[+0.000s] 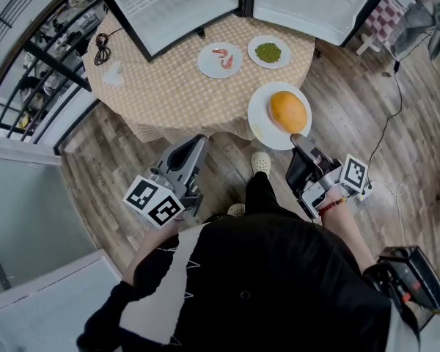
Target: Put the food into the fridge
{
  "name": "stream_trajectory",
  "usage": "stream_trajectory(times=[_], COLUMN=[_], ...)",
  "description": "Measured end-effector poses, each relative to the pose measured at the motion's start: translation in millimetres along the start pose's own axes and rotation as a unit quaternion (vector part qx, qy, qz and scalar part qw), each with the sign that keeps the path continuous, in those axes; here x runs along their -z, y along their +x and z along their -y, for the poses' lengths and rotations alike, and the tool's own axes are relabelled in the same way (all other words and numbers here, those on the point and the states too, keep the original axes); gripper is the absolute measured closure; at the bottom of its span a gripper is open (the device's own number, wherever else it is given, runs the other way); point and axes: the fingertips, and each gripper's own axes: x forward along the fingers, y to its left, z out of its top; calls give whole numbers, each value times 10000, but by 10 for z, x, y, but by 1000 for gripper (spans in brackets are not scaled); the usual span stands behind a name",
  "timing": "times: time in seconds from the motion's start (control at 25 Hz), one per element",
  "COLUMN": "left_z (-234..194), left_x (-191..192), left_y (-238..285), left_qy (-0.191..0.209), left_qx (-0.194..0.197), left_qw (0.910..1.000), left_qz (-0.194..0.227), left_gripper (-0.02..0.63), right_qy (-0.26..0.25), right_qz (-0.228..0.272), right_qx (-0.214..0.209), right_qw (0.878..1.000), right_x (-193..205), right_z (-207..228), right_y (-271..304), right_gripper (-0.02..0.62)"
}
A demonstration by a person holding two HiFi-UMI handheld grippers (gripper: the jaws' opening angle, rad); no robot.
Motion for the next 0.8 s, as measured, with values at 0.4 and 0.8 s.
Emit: stream_trajectory(times=[0.4,0.8], left_z=[-282,-597], left_x=[-317,-477], left_y=[554,1093], left_qy=[23,84], left_qx=[-282,-523], left_qw=[9994,9980], left_qz=[220,345], left_gripper=[594,594], right_qy=[172,210], right_qz=[-191,-425], right_qx=[51,103], right_qw=[9997,9988], right_x=[-638,-1234], right_z=[19,105], right_y=[574,1081], right_gripper=[571,571])
